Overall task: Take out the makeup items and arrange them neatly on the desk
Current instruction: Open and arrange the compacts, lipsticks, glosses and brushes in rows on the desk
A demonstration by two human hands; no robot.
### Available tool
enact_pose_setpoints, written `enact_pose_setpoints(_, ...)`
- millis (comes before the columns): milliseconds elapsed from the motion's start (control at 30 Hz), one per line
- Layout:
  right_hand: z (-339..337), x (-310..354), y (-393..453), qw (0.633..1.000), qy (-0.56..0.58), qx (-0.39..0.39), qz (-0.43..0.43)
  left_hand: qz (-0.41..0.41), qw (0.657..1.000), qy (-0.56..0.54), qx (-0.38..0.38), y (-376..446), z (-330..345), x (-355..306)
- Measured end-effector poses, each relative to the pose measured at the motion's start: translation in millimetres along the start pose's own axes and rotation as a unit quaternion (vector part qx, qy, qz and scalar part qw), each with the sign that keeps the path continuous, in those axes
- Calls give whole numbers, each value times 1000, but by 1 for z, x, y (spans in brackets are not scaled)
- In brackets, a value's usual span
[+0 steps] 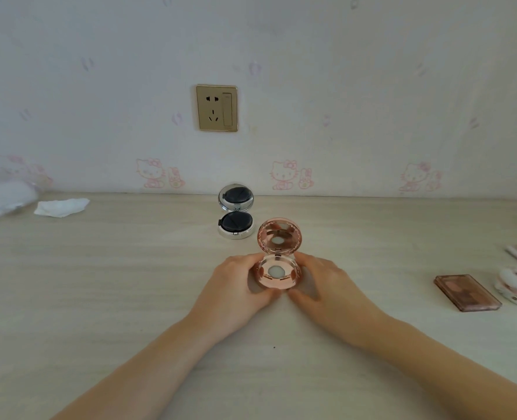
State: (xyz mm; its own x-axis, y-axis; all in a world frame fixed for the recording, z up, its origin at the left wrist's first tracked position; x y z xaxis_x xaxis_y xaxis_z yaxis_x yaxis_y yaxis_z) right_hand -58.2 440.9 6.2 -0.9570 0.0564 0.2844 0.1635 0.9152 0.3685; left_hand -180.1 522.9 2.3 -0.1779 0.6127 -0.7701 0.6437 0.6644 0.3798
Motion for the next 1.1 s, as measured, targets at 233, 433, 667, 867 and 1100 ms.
enact_pose_setpoints(233, 6, -13, 6, 1000, -25, 3, -14, 18, 999, 26, 13, 7, 10, -1)
enact_pose_setpoints(433, 3, -34, 31, 1000, -15, -8, -6, 30, 994, 90, 56, 44, 25, -5)
enact_pose_setpoints(667, 6, -51, 73, 999, -44, -11, -9, 56, 986, 154, 41, 83, 23, 0)
enact_pose_setpoints(867, 16, -61, 92, 999, -28, 25, 6, 39, 981, 177, 70, 102, 28, 13)
enact_pose_setpoints(1100, 25, -66, 104, 999, -20, 46, 5, 24, 978, 198, 53, 111, 25, 20)
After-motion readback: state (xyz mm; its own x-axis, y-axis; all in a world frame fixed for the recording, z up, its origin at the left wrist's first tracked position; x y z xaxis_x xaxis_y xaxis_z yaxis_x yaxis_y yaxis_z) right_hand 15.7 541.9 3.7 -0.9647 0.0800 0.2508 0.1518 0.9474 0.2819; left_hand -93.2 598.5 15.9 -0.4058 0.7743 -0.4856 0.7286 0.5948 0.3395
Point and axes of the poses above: each hand's wrist, its own y-axis towards the middle knuckle, its own z-axis out of the palm, x = y × z, the point moved 8 cm from there along y, towards the middle knuckle, and after that the axes turned 14 degrees about -y, right-handed, at the moved point
